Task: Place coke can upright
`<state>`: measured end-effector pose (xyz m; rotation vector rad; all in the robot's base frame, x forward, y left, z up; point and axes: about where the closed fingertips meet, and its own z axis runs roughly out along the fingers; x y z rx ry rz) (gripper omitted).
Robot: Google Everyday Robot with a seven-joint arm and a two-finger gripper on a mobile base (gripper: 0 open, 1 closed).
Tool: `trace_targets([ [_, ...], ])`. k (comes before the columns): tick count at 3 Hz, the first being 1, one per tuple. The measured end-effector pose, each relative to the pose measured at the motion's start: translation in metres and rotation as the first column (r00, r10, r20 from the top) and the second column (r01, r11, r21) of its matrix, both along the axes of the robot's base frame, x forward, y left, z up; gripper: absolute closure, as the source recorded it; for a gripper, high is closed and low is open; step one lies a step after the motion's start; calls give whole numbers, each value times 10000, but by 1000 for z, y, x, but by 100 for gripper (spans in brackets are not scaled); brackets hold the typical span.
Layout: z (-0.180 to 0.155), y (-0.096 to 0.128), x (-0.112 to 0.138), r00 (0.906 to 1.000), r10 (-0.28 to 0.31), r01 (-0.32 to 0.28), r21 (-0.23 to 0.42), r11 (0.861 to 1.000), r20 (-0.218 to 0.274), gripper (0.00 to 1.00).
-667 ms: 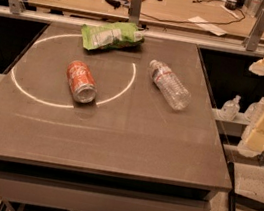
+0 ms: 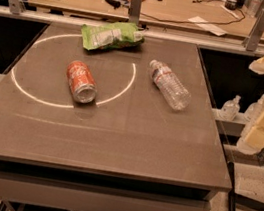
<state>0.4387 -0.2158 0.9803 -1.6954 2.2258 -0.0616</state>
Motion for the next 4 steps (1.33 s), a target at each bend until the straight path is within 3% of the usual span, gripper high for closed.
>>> trace_targets([
  [1,5,4,8,9973,-613,635,553,9965,-411,0],
  [2,13,15,23,9791,-1730,1824,848,9796,-1069,0],
  [3,26,43,32,9538,-2861,2955,1158,9483,-915,0],
  [4,36,80,48,9259,-3723,3773,2000,9042,-636,0],
])
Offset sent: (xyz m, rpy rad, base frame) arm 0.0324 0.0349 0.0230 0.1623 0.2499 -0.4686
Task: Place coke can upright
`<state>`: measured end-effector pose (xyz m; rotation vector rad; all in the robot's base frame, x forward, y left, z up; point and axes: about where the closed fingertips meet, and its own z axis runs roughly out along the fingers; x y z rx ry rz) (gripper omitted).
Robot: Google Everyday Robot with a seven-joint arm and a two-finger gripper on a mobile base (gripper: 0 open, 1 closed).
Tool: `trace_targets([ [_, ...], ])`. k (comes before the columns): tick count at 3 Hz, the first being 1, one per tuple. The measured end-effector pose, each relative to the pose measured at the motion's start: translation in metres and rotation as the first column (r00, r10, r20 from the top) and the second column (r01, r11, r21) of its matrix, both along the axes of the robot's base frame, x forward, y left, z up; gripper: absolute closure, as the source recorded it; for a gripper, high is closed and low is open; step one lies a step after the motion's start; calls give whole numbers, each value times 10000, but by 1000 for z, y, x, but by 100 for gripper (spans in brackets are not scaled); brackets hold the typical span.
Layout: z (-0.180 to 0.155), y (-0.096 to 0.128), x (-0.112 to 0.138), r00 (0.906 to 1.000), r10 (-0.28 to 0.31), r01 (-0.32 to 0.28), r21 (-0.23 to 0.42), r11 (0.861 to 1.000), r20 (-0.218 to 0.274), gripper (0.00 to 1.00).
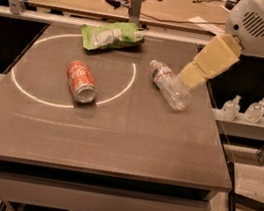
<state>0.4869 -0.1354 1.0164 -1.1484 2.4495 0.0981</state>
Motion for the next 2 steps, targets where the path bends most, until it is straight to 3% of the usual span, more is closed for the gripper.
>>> trace_targets([
  [1,-1,28,16,9997,-184,190,455,9988,-146,0],
  [2,-9,52,32,9984,218,-177,769,9969,-525,0],
])
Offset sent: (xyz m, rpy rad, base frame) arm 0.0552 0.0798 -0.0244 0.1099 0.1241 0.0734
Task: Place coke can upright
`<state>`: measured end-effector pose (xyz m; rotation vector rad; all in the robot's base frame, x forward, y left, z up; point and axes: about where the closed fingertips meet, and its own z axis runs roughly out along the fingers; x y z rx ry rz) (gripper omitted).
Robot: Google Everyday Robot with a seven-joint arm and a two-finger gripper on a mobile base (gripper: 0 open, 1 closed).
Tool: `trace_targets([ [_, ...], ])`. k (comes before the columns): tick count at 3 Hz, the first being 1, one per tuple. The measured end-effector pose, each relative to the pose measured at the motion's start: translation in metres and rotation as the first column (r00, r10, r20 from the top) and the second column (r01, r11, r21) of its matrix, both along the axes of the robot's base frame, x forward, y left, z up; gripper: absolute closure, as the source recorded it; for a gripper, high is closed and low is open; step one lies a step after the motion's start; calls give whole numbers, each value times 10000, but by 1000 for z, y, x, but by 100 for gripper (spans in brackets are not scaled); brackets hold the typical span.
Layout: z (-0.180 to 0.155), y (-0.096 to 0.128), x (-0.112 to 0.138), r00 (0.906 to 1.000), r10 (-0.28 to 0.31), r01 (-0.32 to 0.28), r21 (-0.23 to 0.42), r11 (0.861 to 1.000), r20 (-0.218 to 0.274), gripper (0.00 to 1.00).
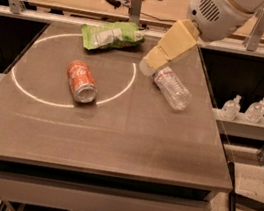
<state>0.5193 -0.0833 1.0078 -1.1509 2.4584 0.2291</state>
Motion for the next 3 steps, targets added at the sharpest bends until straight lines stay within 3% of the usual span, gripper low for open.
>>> trace_targets([
  [1,-6,23,11,9977,652,-634,910,9938,-170,0],
  [2,-6,23,11,9977,652,-634,910,9938,-169,0],
  [3,-20,33,13,9982,120,-84,607,9981,-586,0],
])
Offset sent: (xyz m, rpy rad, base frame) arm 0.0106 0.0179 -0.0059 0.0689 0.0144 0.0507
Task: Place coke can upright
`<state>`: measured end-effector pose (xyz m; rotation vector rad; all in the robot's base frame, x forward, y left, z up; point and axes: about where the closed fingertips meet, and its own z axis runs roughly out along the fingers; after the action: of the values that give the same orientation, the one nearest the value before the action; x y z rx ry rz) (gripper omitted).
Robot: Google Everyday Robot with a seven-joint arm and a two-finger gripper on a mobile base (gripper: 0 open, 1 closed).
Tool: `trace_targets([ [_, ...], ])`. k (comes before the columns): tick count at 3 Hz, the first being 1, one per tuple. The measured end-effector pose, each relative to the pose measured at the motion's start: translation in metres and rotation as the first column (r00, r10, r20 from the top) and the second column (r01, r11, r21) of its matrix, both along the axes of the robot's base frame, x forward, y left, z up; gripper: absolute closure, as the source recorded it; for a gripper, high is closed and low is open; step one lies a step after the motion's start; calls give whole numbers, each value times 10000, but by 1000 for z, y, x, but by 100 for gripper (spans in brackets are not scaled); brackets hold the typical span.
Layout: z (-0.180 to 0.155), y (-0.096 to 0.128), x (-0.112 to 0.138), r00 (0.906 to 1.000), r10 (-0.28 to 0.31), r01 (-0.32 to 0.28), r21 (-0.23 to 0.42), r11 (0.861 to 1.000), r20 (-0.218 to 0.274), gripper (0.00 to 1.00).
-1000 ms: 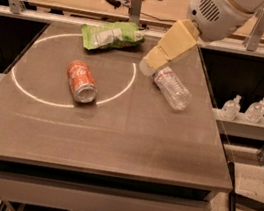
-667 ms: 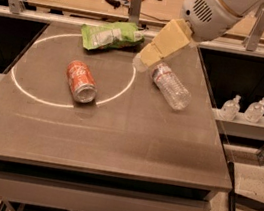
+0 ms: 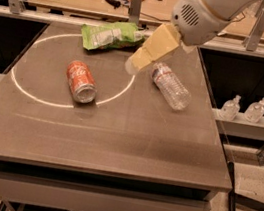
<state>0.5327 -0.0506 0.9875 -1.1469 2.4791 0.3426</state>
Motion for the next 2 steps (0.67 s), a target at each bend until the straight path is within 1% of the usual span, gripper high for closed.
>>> trace_targets([
  [1,-38,18,5,9908,-1044,959,-974,9906,-857,0],
  [2,-66,44,12,9720,-1854,1608,-1673,9727,-1442,0],
])
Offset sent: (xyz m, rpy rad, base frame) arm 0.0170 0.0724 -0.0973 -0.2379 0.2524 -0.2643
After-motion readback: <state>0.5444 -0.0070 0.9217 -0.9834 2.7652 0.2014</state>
